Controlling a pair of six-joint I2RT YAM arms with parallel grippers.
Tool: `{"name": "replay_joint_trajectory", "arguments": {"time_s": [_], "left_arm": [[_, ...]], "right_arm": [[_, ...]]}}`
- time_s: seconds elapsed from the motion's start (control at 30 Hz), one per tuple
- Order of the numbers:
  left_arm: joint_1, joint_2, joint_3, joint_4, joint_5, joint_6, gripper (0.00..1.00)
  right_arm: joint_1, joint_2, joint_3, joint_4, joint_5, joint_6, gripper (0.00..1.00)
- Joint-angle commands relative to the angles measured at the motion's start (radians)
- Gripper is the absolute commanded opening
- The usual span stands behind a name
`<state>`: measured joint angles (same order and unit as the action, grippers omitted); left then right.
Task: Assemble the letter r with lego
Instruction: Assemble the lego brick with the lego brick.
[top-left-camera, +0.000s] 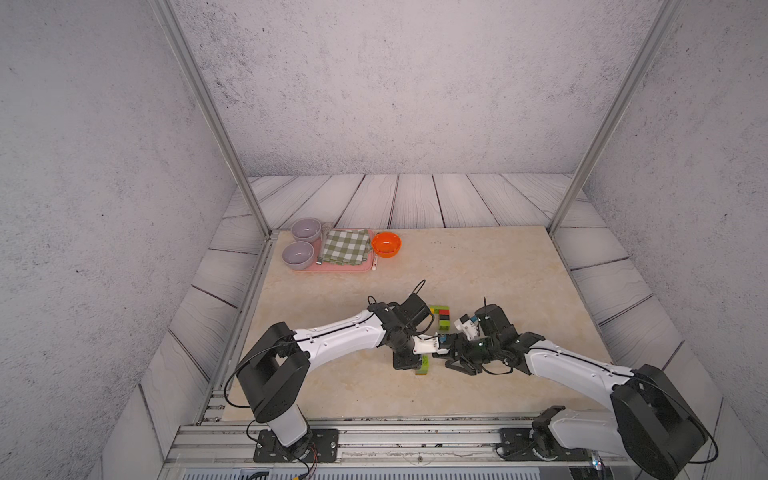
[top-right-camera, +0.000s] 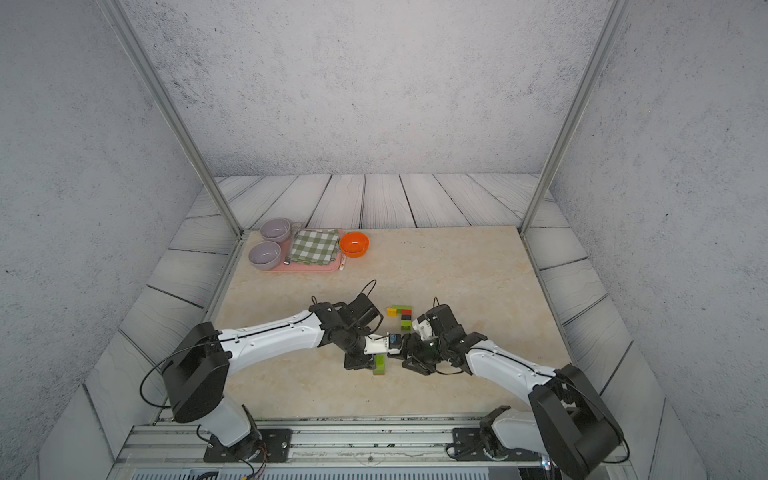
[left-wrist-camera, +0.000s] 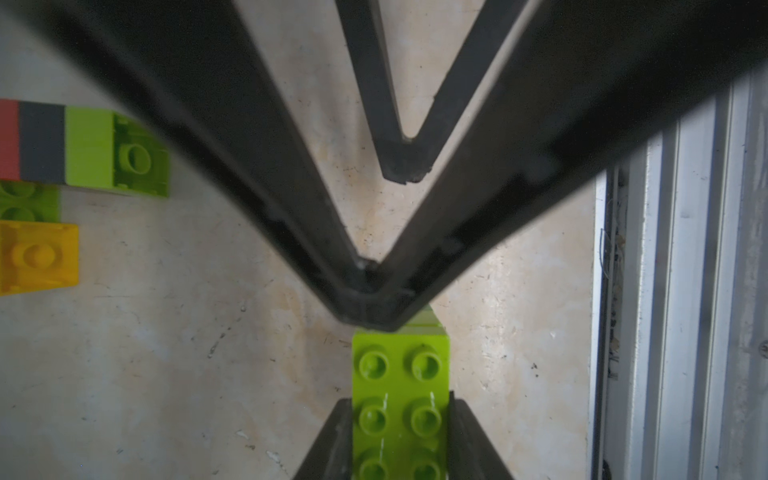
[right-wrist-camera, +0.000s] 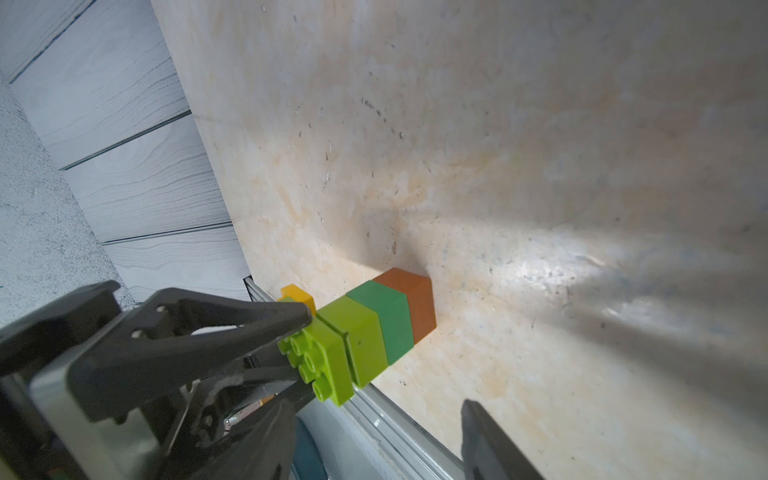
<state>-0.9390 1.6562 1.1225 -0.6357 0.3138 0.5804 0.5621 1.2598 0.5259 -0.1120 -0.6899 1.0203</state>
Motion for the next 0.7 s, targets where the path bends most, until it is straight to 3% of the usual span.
{"name": "replay_joint_trajectory", "arguments": {"time_s": [0.0,0.17,0.4,0.67], "left_arm": [[-0.017,0.031,0.011,-0.052,-0.008,0.014,0.0],[-0.029,0.042,-0.001,-0.057,-0.038,0.016,0.0],[-0.035,0.033,-0.008,-0.051,-0.039,0.018,0.0],[-0.035,0.031,-0.006,-0.05,-0.038,0.018,0.0]], "right_arm": [[0.008,0.006,-0.009,0.009,-0.009,0.003,0.66],[0.018,0.01,-0.013,0.038,-0.015,0.012,0.65],[0.051,0.041,-0.077,0.307,-0.06,0.134,0.62],[0.076,0.059,-0.077,0.362,-0.06,0.155,0.56]]}}
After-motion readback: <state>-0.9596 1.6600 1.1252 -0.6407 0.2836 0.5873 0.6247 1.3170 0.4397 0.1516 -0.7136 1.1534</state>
